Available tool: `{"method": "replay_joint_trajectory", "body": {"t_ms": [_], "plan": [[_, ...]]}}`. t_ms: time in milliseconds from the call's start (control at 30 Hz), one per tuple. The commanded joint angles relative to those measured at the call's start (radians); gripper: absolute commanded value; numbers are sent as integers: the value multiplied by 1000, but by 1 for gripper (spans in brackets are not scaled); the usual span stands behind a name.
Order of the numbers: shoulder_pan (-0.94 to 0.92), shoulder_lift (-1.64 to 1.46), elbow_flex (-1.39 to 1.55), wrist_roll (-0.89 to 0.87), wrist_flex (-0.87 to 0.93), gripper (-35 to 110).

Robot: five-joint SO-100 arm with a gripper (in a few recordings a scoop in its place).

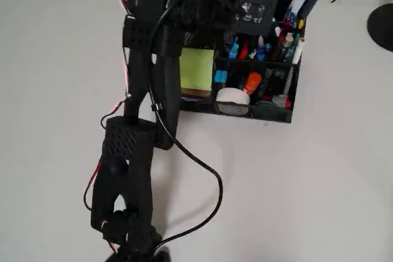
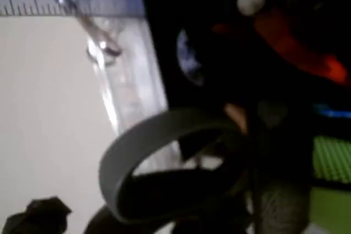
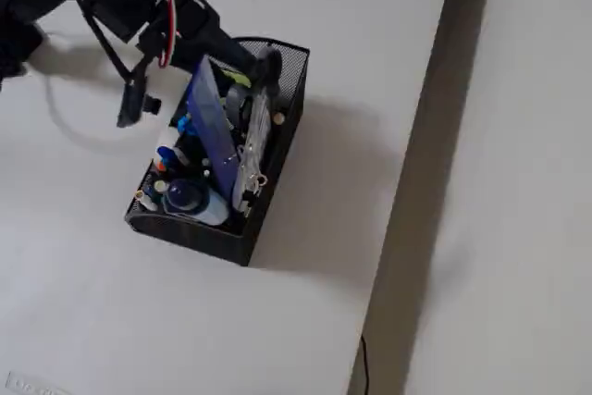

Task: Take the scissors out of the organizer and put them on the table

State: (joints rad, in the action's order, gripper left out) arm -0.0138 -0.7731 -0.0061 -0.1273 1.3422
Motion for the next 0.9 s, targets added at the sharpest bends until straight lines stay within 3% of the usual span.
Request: {"method": "replay_joint_trajectory", "body": {"t_ms": [0, 667, 867], "plan": [[-6, -98, -67, 8, -12, 32], [-69, 25, -67, 26, -152, 29], [-71, 48, -67, 26, -161, 17]]}}
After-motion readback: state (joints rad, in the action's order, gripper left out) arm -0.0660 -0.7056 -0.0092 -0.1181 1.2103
